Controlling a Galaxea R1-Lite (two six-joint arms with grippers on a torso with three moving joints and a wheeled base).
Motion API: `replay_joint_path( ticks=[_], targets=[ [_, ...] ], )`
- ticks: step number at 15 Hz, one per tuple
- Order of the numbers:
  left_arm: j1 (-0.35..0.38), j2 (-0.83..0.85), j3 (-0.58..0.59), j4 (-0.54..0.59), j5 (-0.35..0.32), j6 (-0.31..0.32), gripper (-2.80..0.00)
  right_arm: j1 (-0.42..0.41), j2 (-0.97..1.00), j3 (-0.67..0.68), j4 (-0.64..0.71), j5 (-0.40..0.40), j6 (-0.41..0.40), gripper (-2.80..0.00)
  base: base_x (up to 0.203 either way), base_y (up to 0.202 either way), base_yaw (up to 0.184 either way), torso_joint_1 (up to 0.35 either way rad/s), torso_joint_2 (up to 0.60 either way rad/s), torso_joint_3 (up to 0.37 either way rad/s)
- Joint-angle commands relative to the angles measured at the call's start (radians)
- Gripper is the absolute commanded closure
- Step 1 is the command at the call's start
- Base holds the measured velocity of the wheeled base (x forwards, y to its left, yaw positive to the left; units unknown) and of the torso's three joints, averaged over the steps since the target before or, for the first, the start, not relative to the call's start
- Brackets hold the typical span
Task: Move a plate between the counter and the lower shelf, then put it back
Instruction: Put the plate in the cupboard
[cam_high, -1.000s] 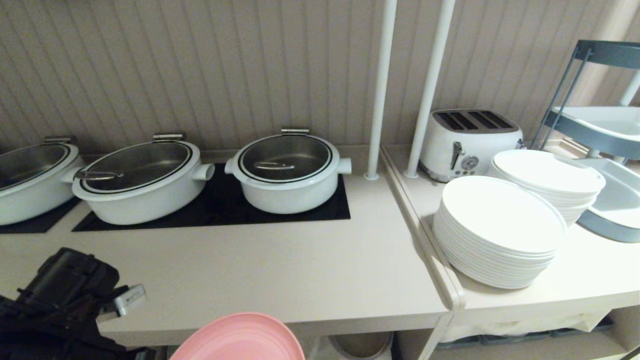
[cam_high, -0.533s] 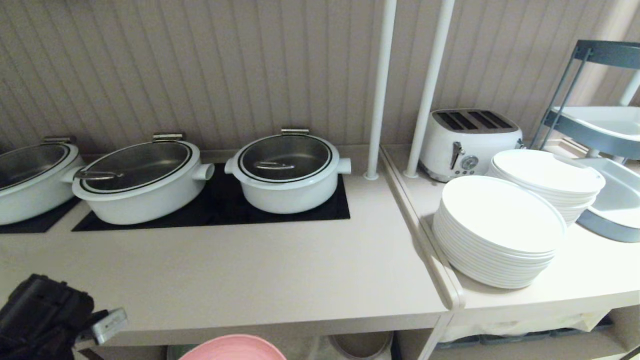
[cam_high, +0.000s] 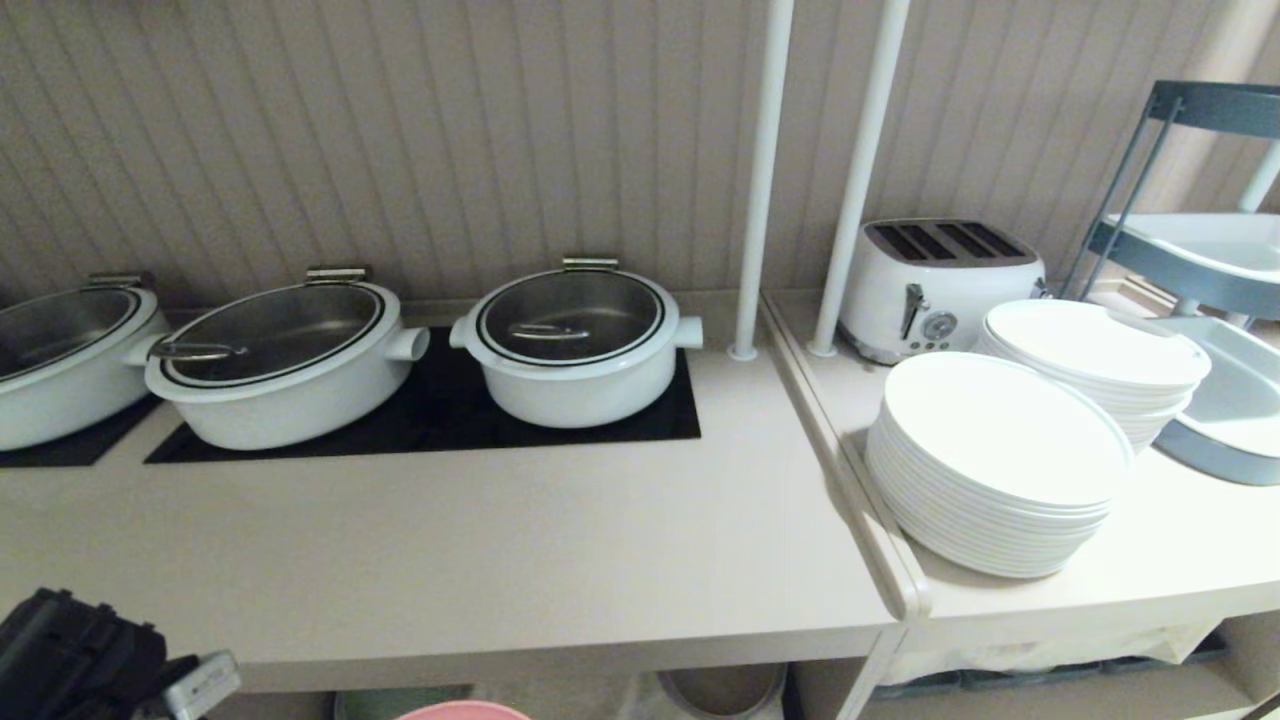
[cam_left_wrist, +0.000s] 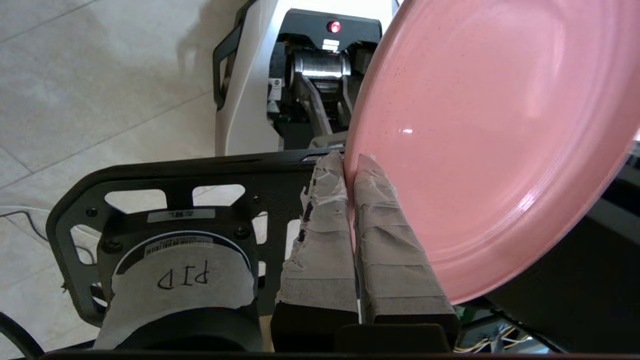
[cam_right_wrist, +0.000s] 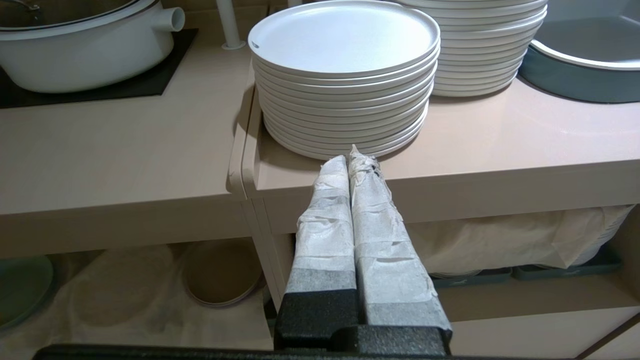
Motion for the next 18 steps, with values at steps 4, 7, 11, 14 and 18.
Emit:
replay_joint_path(
  ticks=[4,7,11,14,18],
  targets=[
    [0.000,0.002,0.006,0.000,-0.001,-0.004,0.00,0.001,0.001,0.000,-0.001,0.000,0.000,0.00,0.000,0.000,0.000,0.000,0.00,0.000],
    [0.000,0.002,0.003,0.000,0.001,-0.004,0.00,0.001,0.001,0.000,0.000,0.000,0.000,0.00,0.000,0.000,0.000,0.000,0.00,0.000],
    [-0.002,-0.004,-0.001,-0.002,-0.001,-0.003,0.00,0.001,0.001,0.000,-0.001,0.000,0.000,0.00,0.000,0.000,0.000,0.000,0.00,0.000],
    [-0.002,-0.006,-0.001,0.000,0.000,-0.001,0.00,0.001,0.001,0.000,-0.001,0.000,0.000,0.00,0.000,0.000,0.000,0.000,0.00,0.000],
    [-0.005,-0.012,-0.005,0.000,0.001,0.000,0.00,0.001,0.001,0.000,-0.001,0.000,0.000,0.00,0.000,0.000,0.000,0.000,0.00,0.000]
  ],
)
